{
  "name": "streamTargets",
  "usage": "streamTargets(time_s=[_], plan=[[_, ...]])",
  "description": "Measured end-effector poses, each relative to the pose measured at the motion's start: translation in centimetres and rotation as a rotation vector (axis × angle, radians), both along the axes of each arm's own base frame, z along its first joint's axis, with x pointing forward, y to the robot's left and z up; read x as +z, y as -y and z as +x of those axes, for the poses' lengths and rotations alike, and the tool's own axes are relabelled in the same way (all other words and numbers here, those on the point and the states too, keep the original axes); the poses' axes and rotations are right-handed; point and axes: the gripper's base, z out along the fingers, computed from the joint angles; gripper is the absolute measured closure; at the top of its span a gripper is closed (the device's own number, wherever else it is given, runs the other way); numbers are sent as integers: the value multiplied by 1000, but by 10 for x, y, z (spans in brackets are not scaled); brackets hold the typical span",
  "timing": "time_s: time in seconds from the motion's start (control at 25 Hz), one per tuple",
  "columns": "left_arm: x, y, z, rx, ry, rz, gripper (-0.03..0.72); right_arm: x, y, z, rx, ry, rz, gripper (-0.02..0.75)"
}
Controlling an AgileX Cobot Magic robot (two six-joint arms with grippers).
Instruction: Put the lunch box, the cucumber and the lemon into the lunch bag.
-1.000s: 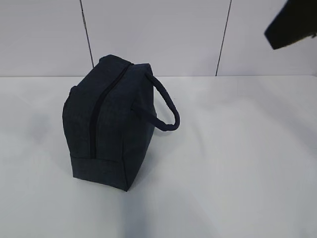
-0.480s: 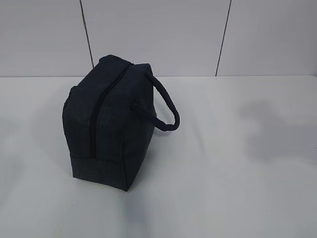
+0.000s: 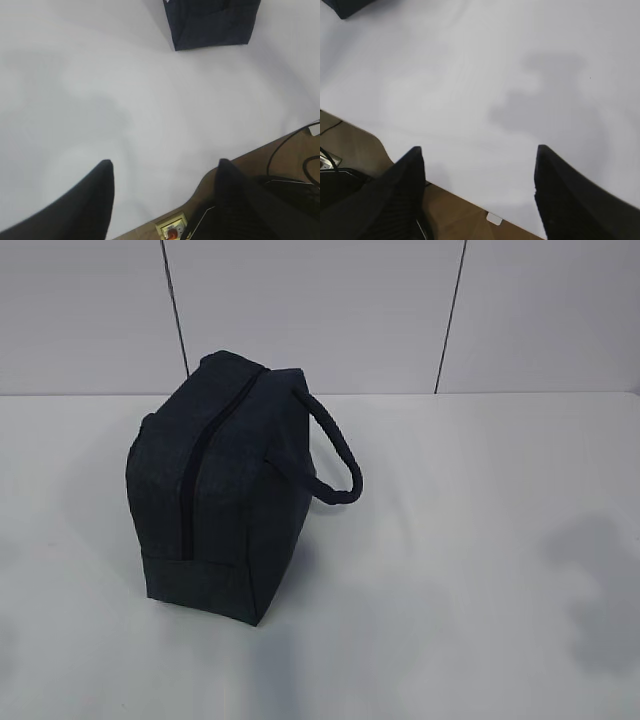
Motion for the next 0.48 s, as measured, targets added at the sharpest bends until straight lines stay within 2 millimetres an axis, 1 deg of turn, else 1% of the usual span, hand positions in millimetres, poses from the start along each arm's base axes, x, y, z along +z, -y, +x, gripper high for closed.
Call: streamTargets(time_s=[0.16, 0.24, 0.32, 0.36, 0.48], plan=[[-15, -1, 0, 5, -26, 21, 229, -31, 4, -5, -11, -13, -24, 216], [-16, -1, 0, 6, -27, 23, 229, -47, 5, -6, -11, -33, -34, 216], [-16, -1, 0, 7, -21, 21, 229, -59, 5, -7, -12, -35, -33, 216], [-16, -1, 0, 7, -21, 21, 229, -62, 5, -8, -14, -30, -28, 216], [-16, -1, 1, 7, -19, 20, 229, -62, 5, -8, -16, -9, -17, 216]])
